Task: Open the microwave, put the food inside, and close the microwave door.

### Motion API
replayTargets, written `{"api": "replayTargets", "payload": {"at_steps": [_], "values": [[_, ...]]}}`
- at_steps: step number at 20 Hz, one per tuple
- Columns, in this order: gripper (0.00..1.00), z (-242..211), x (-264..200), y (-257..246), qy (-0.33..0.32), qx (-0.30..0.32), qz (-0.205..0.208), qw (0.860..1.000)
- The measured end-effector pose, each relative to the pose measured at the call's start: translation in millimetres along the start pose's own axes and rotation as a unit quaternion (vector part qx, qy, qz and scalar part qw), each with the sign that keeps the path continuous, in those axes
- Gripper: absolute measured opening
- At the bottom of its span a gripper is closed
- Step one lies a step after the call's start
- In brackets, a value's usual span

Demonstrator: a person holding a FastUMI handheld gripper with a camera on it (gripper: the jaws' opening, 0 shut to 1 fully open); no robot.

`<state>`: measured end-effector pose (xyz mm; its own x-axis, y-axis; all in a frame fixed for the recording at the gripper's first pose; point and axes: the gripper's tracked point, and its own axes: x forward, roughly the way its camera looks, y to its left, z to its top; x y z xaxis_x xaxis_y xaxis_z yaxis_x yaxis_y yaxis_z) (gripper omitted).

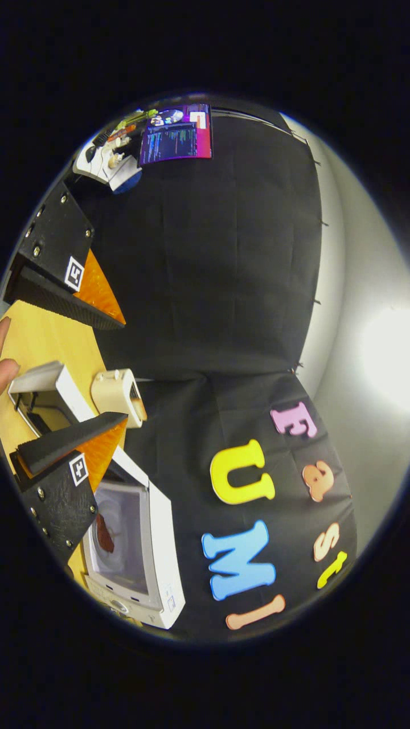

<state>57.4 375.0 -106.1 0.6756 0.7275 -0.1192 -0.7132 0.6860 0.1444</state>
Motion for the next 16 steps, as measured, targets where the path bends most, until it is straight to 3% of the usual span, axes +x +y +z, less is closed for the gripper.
{"api": "replayTargets", "payload": {"at_steps": [4, 7, 8, 10, 12, 14, 16], "values": [[0.86, -42, 24, 39, 0.041, -0.023, 0.015, 0.999], [0.74, -70, 42, 48, 0.057, -0.019, 0.002, 0.998], [0.63, -81, 43, 37, 0.066, -0.023, -0.027, 0.997], [0.29, -105, 48, 24, 0.086, -0.023, -0.054, 0.995], [0.23, -126, 48, 7, 0.109, -0.032, -0.085, 0.990], [0.01, -130, 43, 0, 0.102, -0.022, -0.079, 0.991], [0.01, -133, 34, -6, 0.104, -0.036, -0.101, 0.989]]}}
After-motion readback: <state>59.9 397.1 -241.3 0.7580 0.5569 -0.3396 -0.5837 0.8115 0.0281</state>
